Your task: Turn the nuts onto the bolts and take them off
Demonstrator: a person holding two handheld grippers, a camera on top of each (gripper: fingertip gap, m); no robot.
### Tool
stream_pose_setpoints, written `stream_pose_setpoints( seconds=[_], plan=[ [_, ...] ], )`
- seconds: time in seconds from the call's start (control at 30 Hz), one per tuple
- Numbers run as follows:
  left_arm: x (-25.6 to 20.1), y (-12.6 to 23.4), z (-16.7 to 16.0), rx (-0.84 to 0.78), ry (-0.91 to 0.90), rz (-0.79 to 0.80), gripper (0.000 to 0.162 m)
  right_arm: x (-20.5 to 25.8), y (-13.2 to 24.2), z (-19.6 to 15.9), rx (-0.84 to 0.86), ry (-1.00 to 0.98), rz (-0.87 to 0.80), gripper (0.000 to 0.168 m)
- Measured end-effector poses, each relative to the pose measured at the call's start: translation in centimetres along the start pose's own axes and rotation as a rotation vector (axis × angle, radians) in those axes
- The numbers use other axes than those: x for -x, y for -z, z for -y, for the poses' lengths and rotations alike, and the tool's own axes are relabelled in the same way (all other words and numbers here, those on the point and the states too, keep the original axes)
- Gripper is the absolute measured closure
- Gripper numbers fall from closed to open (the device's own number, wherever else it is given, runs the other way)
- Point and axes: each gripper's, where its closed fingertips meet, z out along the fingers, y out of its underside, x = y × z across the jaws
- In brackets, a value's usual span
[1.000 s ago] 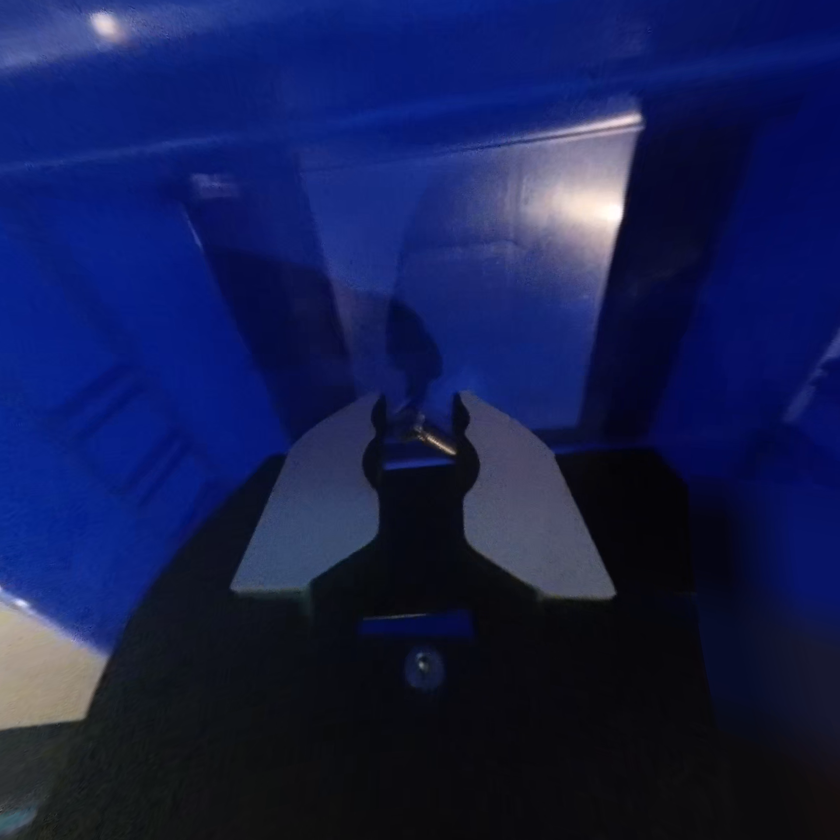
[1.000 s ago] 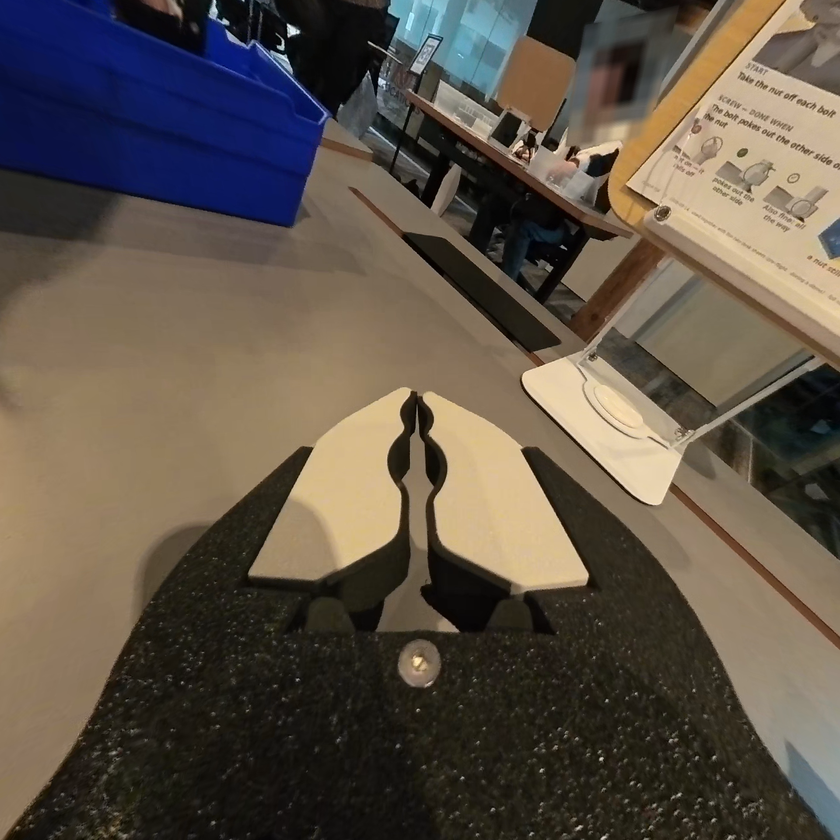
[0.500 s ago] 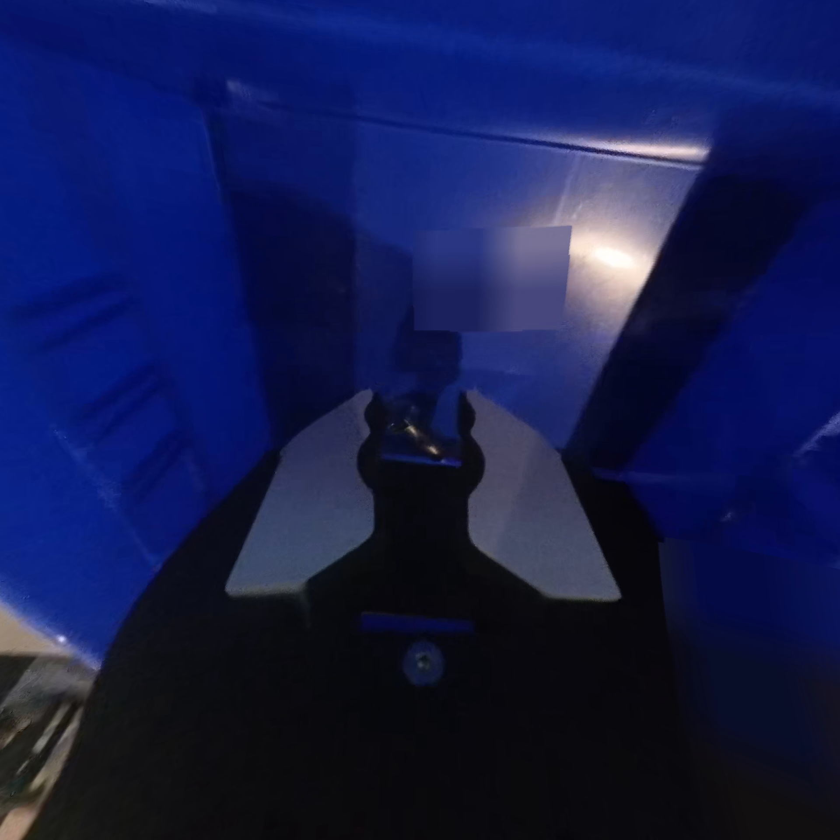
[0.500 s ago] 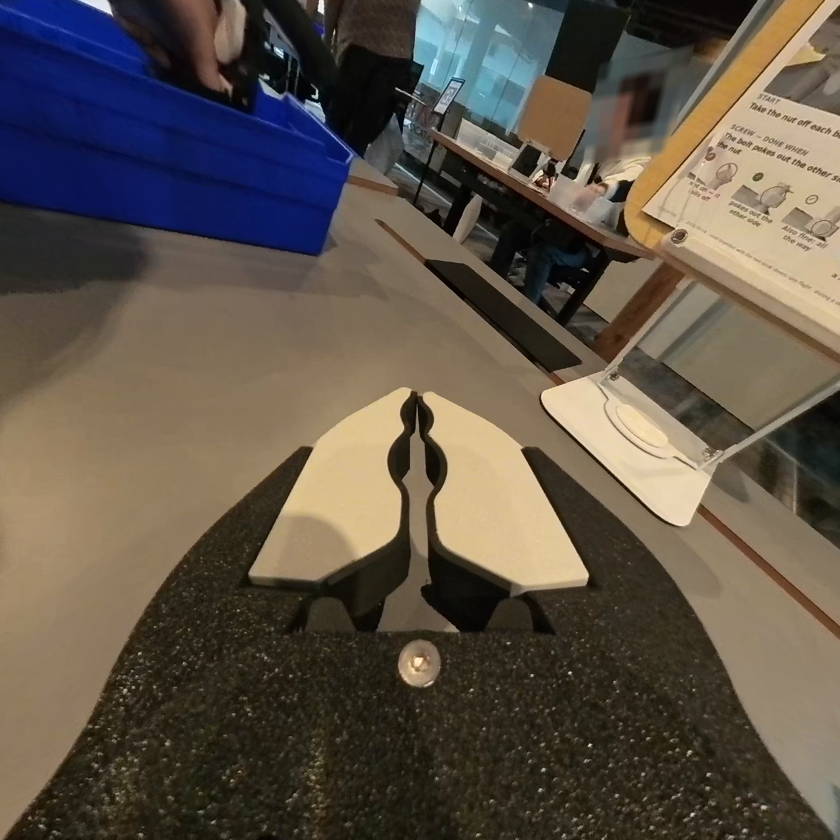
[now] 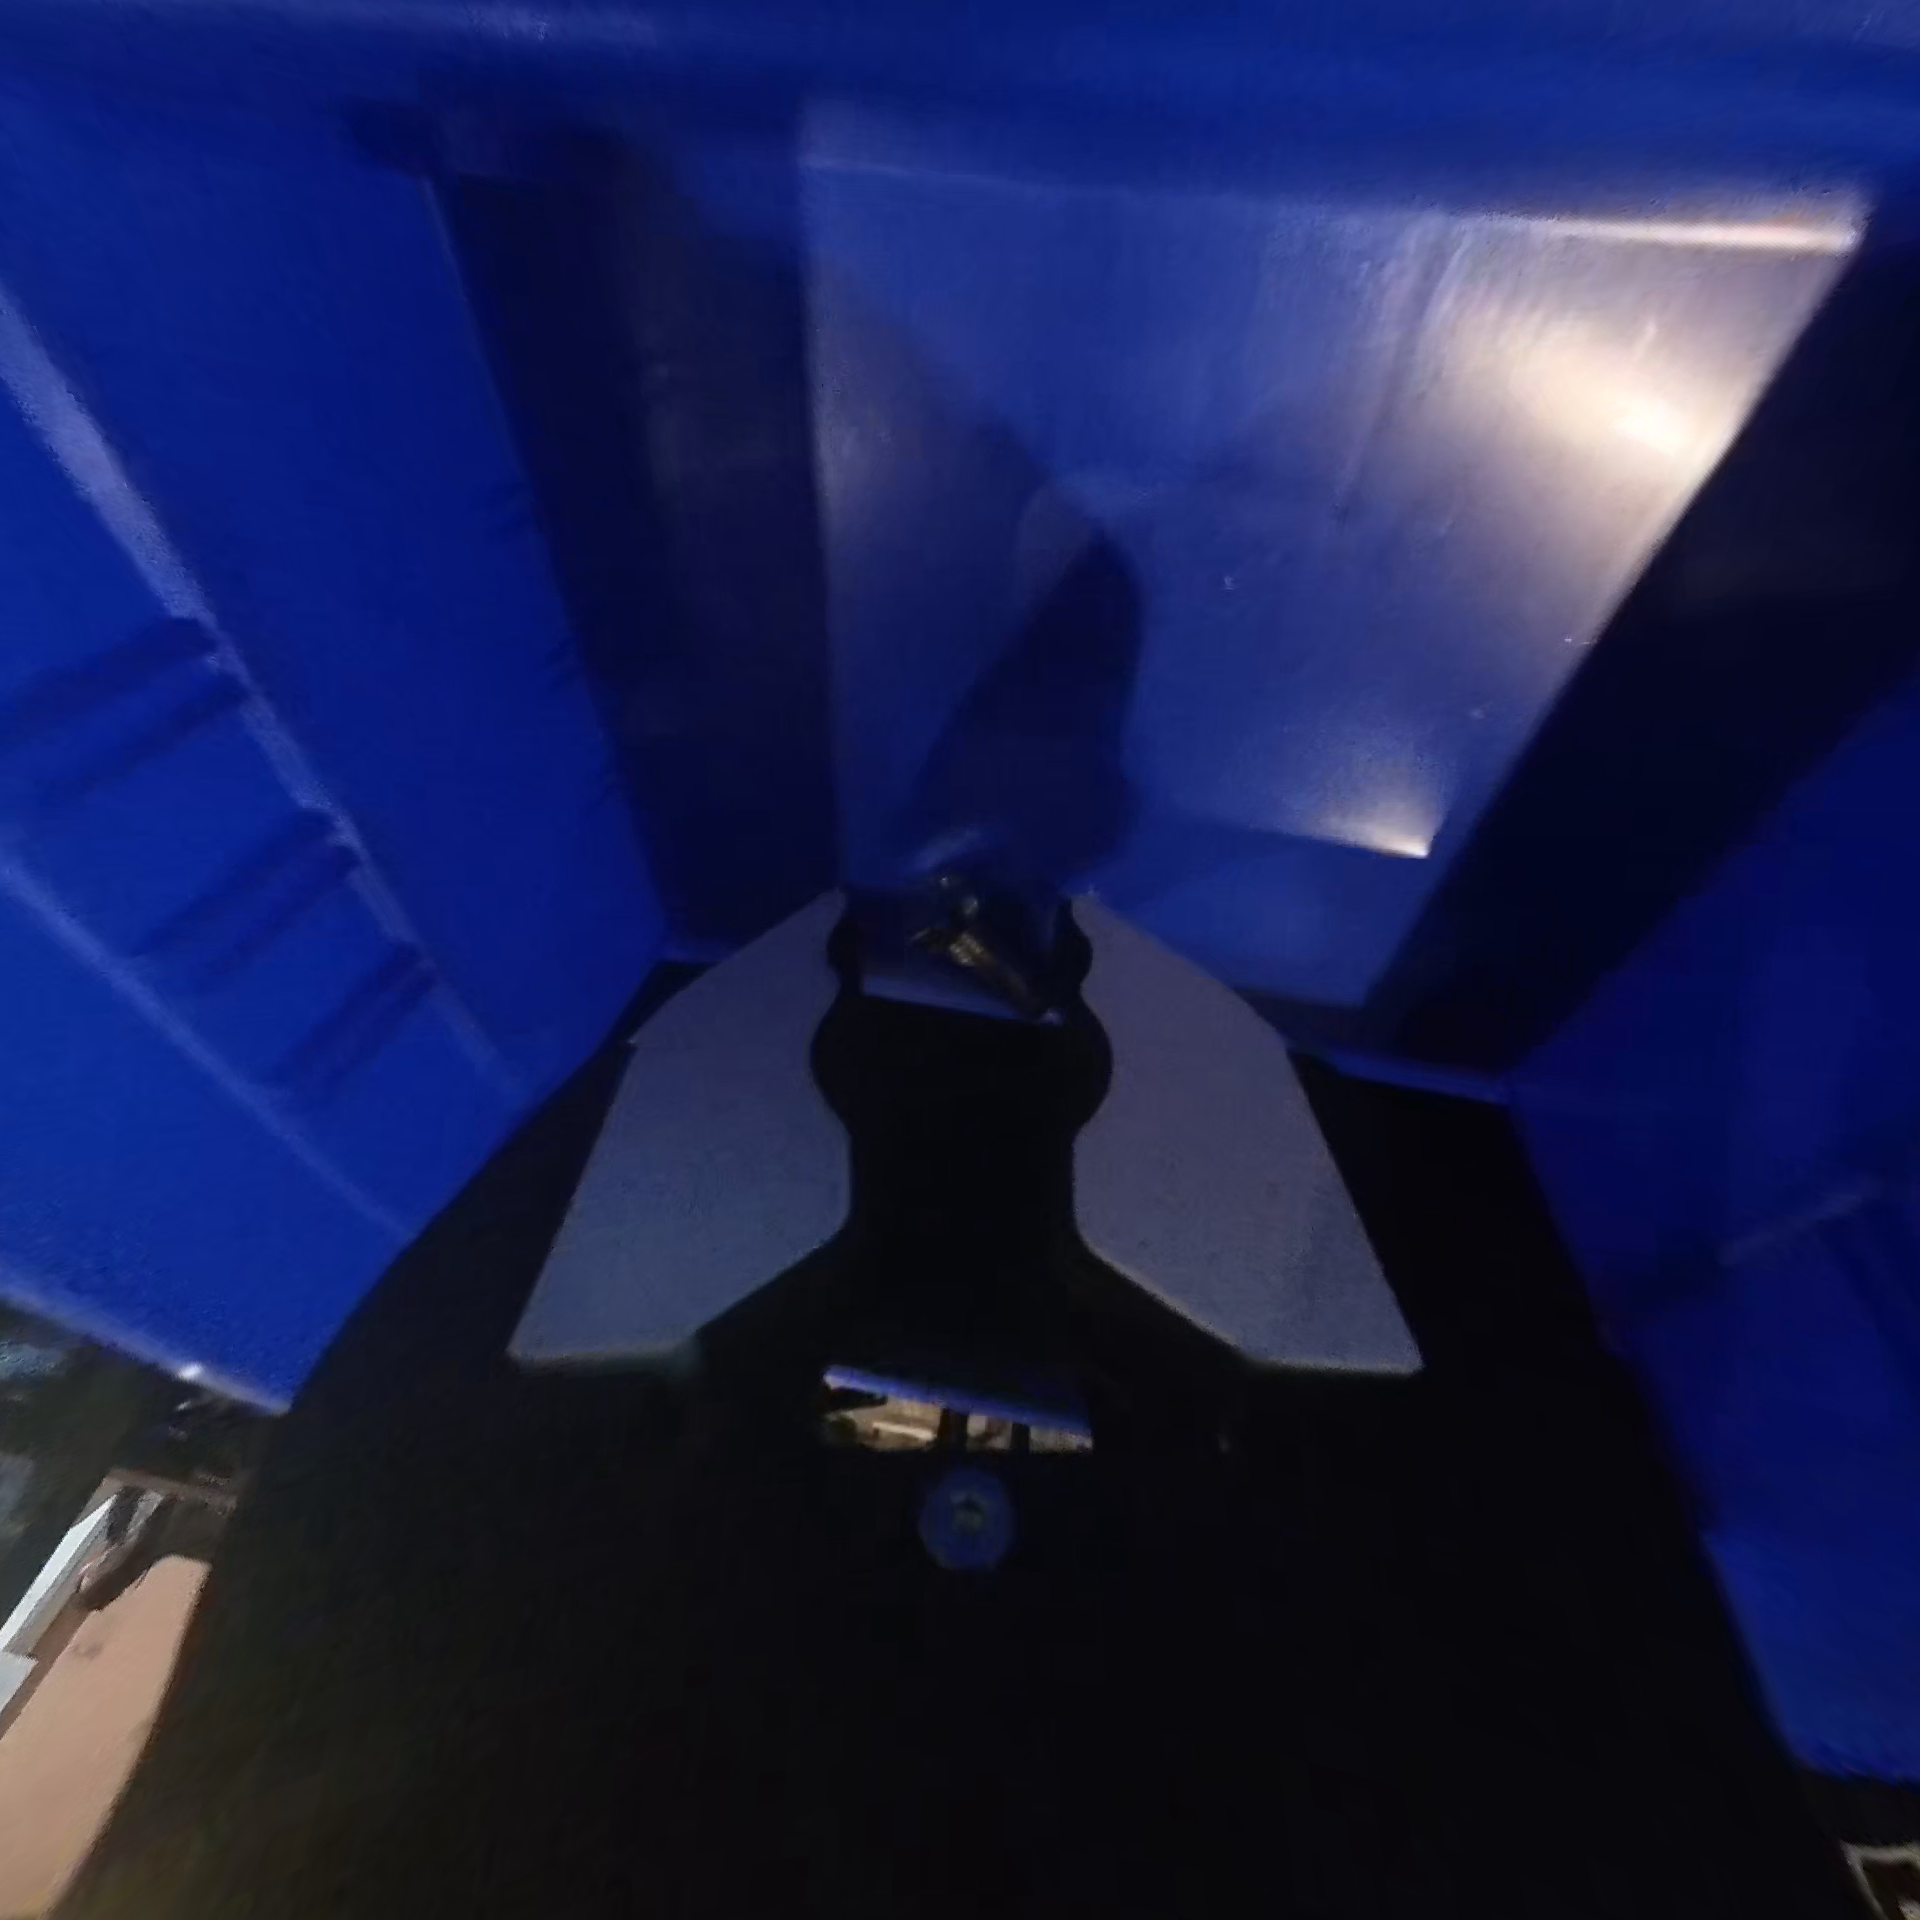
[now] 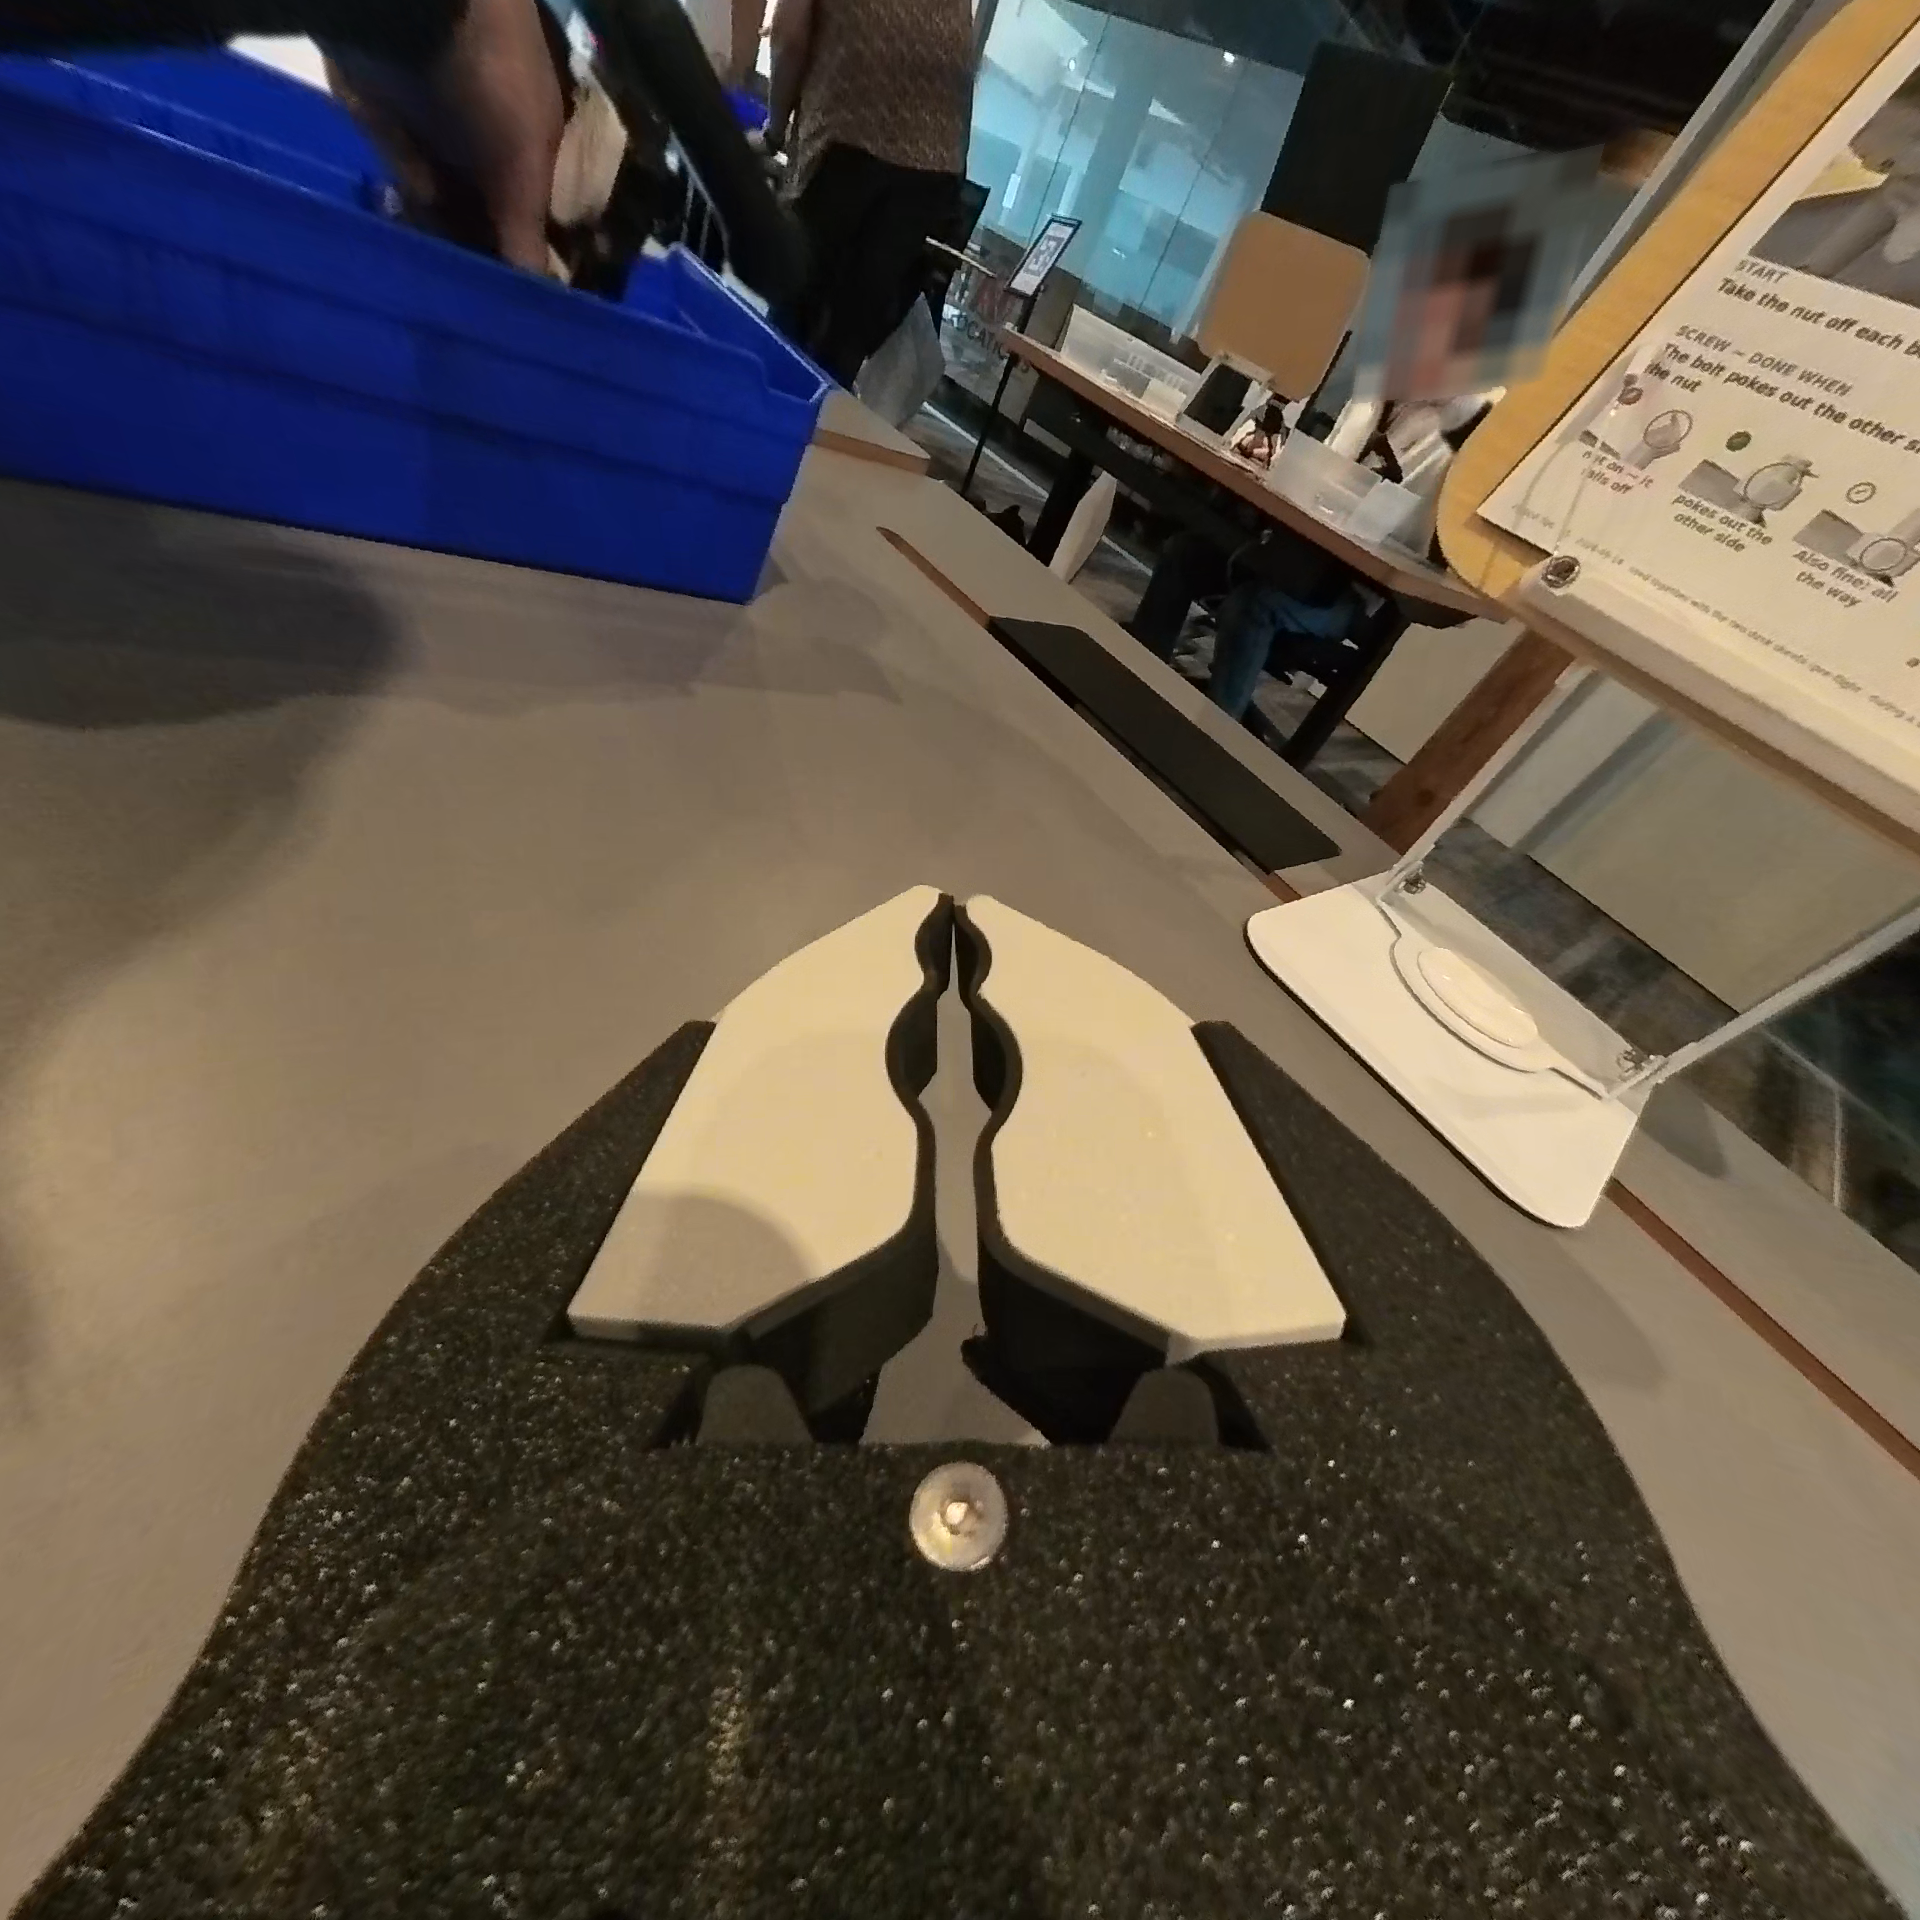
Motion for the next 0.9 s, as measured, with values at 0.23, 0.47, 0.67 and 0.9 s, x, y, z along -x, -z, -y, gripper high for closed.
stream_pose_setpoints(
  seconds=[0.23,0.47,0.67,0.9],
  plan=[
    [-0.6,-0.6,-0.1,-0.004,-0.001,-0.052,0.149,0.1,0.0,0.1,-0.005,0.001,0.006,0.168],
    [-2.1,-0.5,0.2,-0.071,-0.106,-0.158,0.162,0.4,-0.1,0.1,-0.001,0.009,0.018,0.168],
    [-3.0,1.8,1.1,-0.216,-0.150,-0.208,0.162,0.6,-0.2,0.1,0.001,0.018,0.024,0.168],
    [-2.2,2.8,-0.5,-0.141,-0.150,-0.192,0.154,0.8,-0.1,0.1,0.002,0.031,0.032,0.168]
  ],
)
